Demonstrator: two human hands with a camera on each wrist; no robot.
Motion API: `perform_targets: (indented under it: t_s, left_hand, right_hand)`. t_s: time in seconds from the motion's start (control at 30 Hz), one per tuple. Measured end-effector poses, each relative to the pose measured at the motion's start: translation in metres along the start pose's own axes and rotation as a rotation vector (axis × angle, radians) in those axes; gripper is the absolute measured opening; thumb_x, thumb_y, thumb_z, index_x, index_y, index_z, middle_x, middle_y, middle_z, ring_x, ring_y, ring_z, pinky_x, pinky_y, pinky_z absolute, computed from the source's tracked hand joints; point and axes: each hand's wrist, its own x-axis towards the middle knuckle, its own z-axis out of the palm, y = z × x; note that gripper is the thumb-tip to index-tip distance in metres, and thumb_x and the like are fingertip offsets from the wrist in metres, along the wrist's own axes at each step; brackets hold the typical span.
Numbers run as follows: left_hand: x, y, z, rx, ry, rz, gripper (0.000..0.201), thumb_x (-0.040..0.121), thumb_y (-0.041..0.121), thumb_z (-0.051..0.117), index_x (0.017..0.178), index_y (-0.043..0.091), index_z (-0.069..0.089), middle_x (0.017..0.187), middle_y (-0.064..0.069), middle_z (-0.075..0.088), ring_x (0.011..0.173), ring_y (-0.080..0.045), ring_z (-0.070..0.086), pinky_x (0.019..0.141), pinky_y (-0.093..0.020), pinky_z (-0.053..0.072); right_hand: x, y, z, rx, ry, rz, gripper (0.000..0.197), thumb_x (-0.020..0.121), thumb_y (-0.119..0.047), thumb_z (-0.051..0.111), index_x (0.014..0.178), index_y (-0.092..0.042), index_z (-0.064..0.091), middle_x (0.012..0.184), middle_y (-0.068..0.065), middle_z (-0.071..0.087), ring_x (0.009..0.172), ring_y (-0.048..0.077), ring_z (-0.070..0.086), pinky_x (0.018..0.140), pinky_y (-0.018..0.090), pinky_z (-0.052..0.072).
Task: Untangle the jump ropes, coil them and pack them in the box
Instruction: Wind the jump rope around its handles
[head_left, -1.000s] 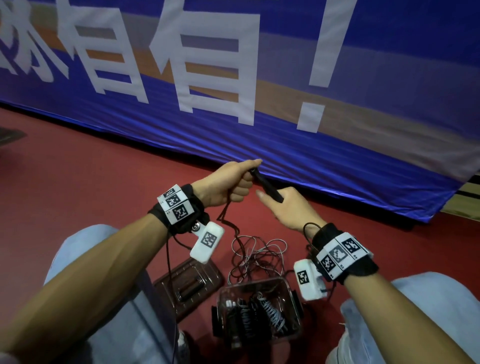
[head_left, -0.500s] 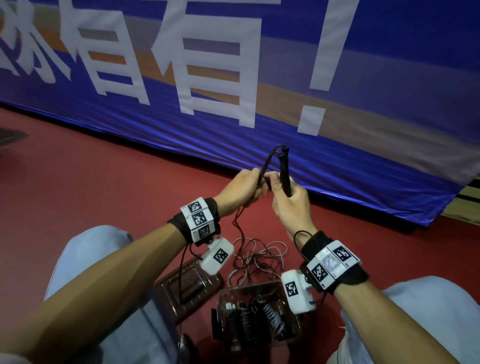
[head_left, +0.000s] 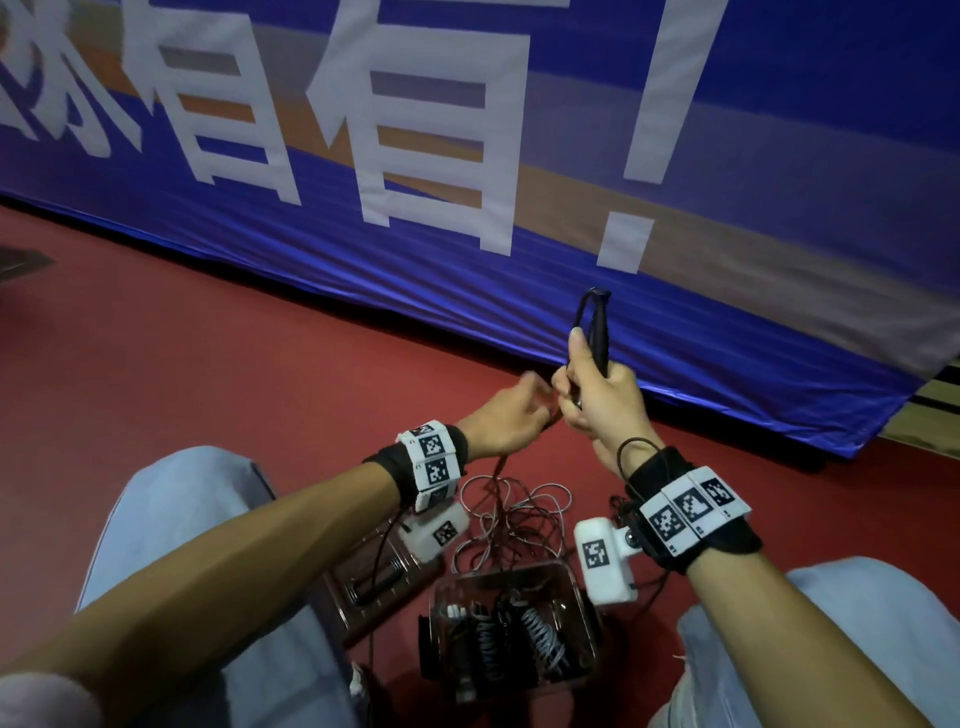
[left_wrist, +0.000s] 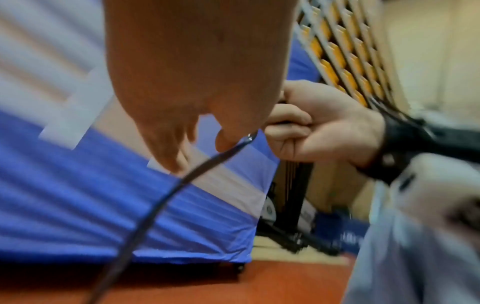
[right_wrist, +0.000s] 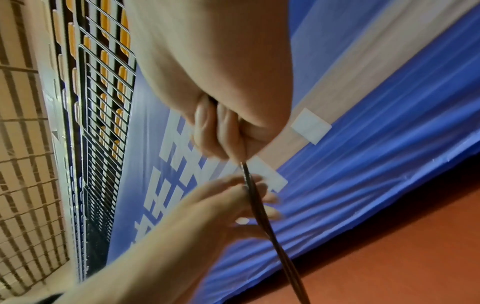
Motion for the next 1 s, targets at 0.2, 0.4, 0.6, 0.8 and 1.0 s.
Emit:
perform_targets:
  t_s: [0.2, 0.4, 0.6, 0.8, 1.0]
  left_hand:
    - [0.003, -0.002, -0.036, 0.967, 0.375, 0.724, 0.049, 0.085, 0.011, 0.057, 0.133, 0.007, 0.051, 0.135, -0.01, 0.056, 0.115, -0.029, 0.055, 0.09, -0.037, 0.047]
    - [-0.004, -0.007, -0.051, 0.978, 0.296, 0.861, 0.032, 0.097, 0.033, 0.052, 0.074, 0.011, 0.054, 0.063, -0.004, 0.056, 0.053, -0.027, 0.057, 0.036, -0.03, 0.041]
    - [-0.011, 0.0, -0.062, 0.927, 0.41, 0.899, 0.048, 0.107, 0.039, 0.04, 0.07, 0.012, 0.055, 0.06, -0.003, 0.053, 0.046, -0.025, 0.053, 0.041, -0.029, 0.033]
    - [-0.006, -0.001, -0.071, 0.982, 0.388, 0.799, 0.035, 0.098, 0.031, 0.049, 0.067, 0.016, 0.053, 0.055, -0.002, 0.056, 0.048, -0.029, 0.058, 0.04, -0.029, 0.04]
    - [-0.007, 0.005, -0.076, 0.946, 0.426, 0.67, 0.032, 0.089, 0.024, 0.069, 0.065, 0.02, 0.048, 0.055, 0.001, 0.055, 0.046, -0.03, 0.055, 0.041, -0.027, 0.035]
  right_hand:
    - [-0.006, 0.012, -0.004, -0.362, -0.291, 0.253, 0.041, 0.106, -0.036, 0.052, 0.073, -0.014, 0.046, 0.055, 0.002, 0.049, 0.034, 0.01, 0.029, 0.037, 0.016, 0.017]
    - [-0.018, 0.008, 0.001, -0.417, -0.505, 0.307, 0.046, 0.104, -0.045, 0.054, 0.069, -0.017, 0.044, 0.057, 0.0, 0.046, 0.036, 0.01, 0.031, 0.037, 0.017, 0.022]
    - [-0.018, -0.002, -0.005, -0.334, -0.625, 0.358, 0.049, 0.101, -0.051, 0.057, 0.066, -0.02, 0.04, 0.062, 0.0, 0.042, 0.037, 0.008, 0.026, 0.037, 0.017, 0.022]
    - [-0.012, 0.002, -0.005, -0.015, -0.764, 0.465, 0.049, 0.101, -0.053, 0.053, 0.069, -0.02, 0.039, 0.069, 0.001, 0.04, 0.037, 0.004, 0.019, 0.037, 0.018, 0.018]
    - [-0.005, -0.004, -0.011, 0.383, -0.843, 0.62, 0.068, 0.093, -0.081, 0.04, 0.075, -0.015, 0.041, 0.075, 0.005, 0.039, 0.038, 0.01, 0.017, 0.042, 0.024, 0.015]
